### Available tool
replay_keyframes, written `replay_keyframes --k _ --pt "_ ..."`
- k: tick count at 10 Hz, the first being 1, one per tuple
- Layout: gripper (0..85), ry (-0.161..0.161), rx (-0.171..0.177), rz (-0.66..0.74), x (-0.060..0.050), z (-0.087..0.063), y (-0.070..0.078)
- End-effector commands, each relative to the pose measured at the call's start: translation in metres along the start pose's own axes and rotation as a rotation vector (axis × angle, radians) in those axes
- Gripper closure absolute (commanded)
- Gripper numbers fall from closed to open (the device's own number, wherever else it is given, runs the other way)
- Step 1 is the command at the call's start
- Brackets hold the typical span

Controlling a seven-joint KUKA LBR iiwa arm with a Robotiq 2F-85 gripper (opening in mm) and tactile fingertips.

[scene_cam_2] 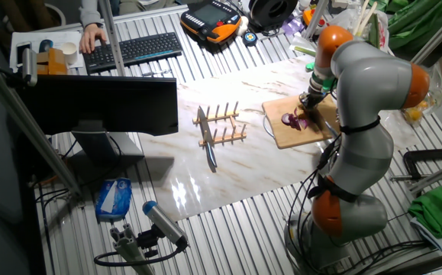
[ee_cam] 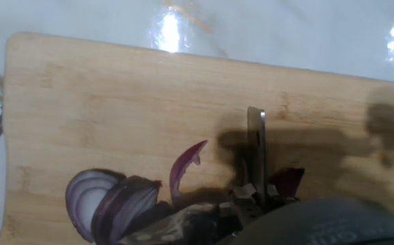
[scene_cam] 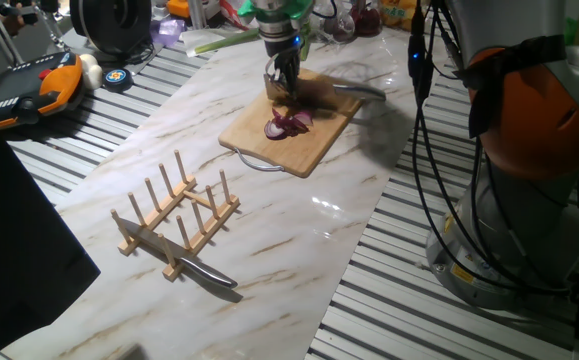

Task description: Chop the onions

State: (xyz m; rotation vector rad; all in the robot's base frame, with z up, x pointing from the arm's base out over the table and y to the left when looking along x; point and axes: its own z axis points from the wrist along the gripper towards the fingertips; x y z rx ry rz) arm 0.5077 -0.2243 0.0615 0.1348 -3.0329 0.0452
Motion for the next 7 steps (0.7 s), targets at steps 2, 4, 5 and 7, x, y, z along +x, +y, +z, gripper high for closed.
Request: replay_keyframes --k 2,4,5,7 --pt "84.3 0.003 -0.001 0.003 0.001 -0.007 0.0" --pt "84.3 0.01 -0.009 0.011 0.0 -0.01 0.006" --pt "84.3 0.008 -0.009 0.016 0.001 -0.009 0.01" --pt "84.3 0.003 -0.016 0.033 0.006 -0.004 0.024"
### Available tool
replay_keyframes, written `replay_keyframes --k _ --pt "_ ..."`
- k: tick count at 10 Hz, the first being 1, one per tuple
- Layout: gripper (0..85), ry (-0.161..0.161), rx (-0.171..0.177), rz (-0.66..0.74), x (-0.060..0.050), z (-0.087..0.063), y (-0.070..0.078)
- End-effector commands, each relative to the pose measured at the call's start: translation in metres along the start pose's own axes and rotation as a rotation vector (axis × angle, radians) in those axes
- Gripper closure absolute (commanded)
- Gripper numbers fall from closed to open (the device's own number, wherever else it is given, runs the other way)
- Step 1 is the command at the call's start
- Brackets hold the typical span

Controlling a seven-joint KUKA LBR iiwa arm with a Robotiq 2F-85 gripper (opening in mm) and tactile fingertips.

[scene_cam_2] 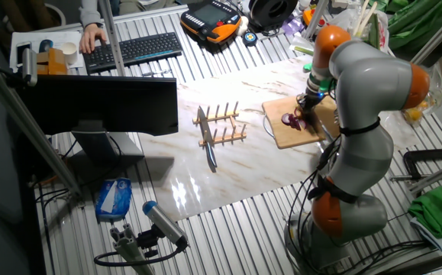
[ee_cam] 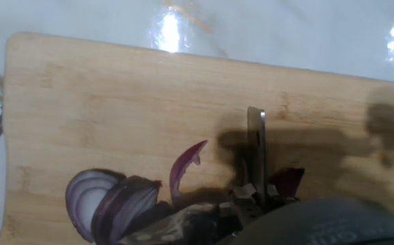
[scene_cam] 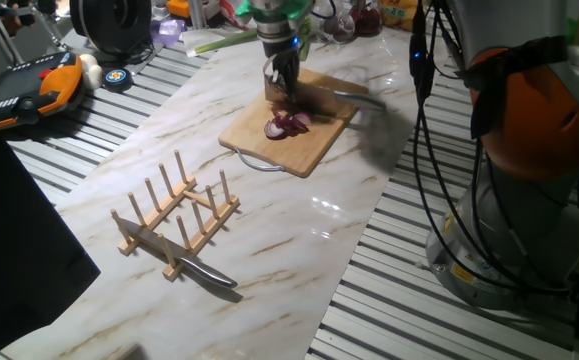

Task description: Chop the onions

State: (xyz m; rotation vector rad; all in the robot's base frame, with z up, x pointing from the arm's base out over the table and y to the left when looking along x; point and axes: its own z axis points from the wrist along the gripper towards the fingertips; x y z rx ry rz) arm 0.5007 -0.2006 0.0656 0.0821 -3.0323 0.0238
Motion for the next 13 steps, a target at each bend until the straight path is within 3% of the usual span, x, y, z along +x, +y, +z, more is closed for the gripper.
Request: replay_keyframes --k 1,4,8,13 --pt "84.3 -0.001 -0.003 0.005 0.002 0.002 0.006" --pt "84.3 0.005 -0.009 0.017 0.006 0.001 0.014" --pt "84.3 0.024 0.014 0.03 0.016 -0.023 0.014" --pt "84.3 0.012 0.016 0.017 0.017 -0.034 0.008"
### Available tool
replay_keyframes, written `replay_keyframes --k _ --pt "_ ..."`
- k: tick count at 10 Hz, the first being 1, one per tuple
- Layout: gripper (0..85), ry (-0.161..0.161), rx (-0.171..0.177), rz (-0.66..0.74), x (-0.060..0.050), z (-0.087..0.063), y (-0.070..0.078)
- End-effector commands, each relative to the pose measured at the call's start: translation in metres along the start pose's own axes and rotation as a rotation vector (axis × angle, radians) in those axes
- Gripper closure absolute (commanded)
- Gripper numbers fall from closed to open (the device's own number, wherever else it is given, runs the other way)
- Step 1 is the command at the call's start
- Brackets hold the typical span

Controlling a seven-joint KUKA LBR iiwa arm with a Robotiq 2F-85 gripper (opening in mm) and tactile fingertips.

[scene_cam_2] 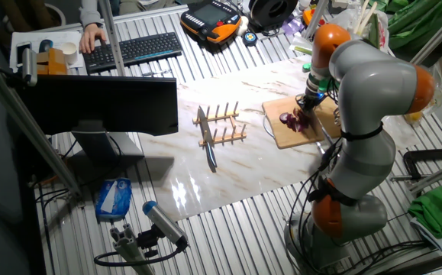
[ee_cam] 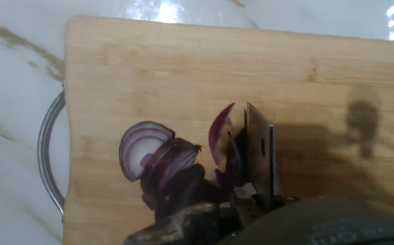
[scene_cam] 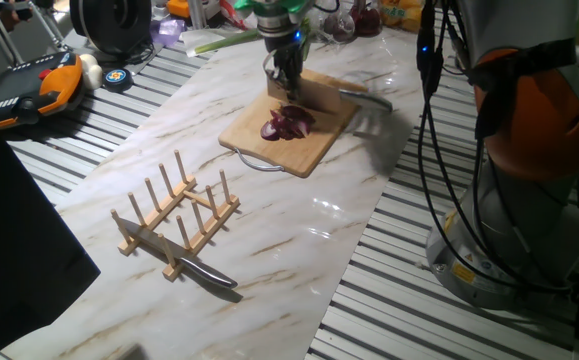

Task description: Chop the onions

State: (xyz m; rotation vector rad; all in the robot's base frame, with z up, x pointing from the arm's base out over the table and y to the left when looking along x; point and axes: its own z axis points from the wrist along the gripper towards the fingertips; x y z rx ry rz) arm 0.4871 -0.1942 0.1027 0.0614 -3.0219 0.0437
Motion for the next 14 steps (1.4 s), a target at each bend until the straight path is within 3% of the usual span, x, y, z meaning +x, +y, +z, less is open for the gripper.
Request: replay_keyframes --k 1,4,9,14 --pt "84.3 -0.004 -0.006 -0.002 0.0 -0.003 -0.003" --pt "84.3 -0.006 -0.017 -0.008 -0.009 -0.02 0.0" --pt "84.3 -0.011 -0.032 0.021 -0.011 -0.043 0.039" --pt "84.3 -0.033 -0.034 0.049 -0.007 -0.043 0.056"
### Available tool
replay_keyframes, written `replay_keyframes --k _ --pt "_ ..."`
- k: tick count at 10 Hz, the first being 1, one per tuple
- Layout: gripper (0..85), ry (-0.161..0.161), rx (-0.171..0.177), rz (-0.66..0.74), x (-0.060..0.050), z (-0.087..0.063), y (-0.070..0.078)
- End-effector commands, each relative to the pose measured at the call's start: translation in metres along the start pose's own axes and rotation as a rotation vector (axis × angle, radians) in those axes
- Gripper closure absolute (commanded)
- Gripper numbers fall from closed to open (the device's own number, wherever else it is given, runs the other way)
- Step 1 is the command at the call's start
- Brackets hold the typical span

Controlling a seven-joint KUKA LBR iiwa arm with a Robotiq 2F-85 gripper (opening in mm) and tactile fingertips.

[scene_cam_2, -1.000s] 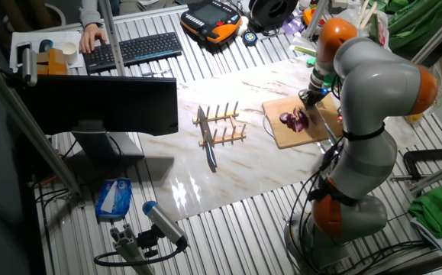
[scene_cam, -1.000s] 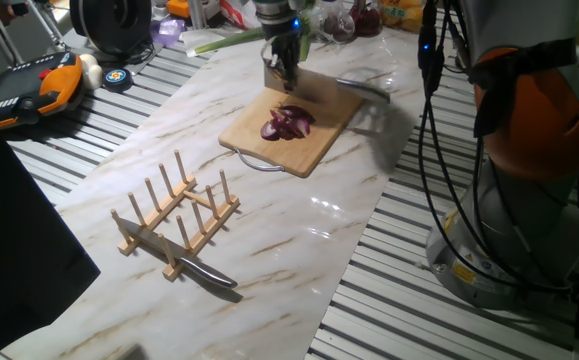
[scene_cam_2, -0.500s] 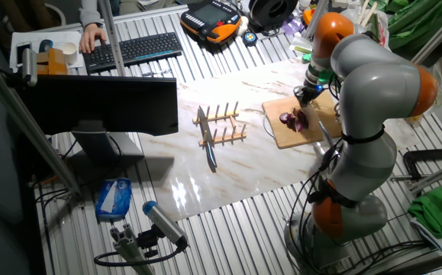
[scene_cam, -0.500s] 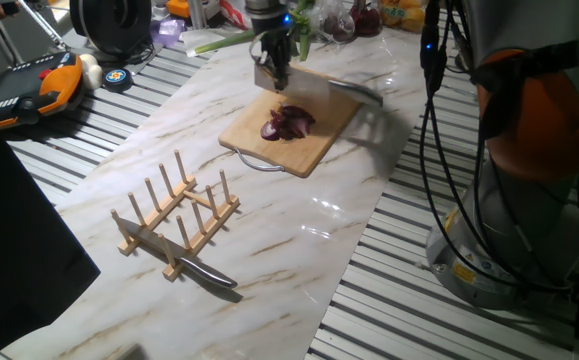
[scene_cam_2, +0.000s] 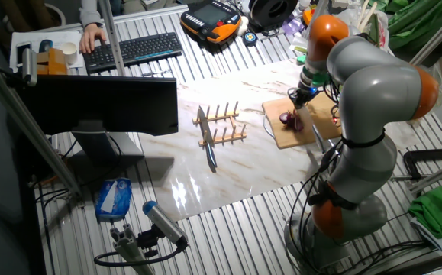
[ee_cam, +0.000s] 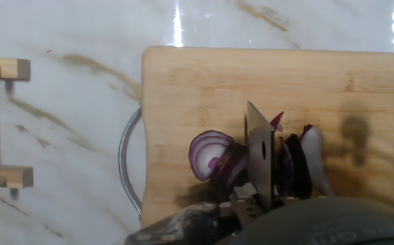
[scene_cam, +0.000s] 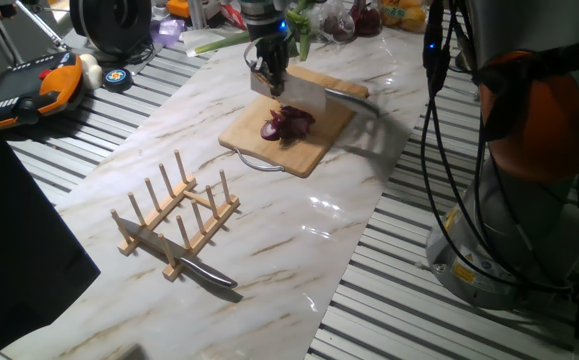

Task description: Chop the onions

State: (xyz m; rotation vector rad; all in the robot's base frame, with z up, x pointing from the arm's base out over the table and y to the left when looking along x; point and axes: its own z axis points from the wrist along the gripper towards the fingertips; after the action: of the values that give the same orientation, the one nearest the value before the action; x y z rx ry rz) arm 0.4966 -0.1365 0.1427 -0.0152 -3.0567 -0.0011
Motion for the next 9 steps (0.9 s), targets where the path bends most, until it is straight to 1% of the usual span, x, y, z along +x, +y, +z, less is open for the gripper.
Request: replay_keyframes --k 1,3,6,7,9 --pt "84.3 -0.002 0.003 0.0 0.0003 -0.0005 0.0004" --pt "84.3 -0.007 0.004 -0.001 -0.0002 -0.0006 0.0018" --pt "84.3 -0.025 -0.019 -0.009 -0.0009 0.0001 0.0033" --pt "84.3 -0.03 -0.02 -0.004 -0.0009 0.0001 0.0033" --pt "84.3 -0.025 -0.045 0.009 -0.0009 0.0001 0.0033"
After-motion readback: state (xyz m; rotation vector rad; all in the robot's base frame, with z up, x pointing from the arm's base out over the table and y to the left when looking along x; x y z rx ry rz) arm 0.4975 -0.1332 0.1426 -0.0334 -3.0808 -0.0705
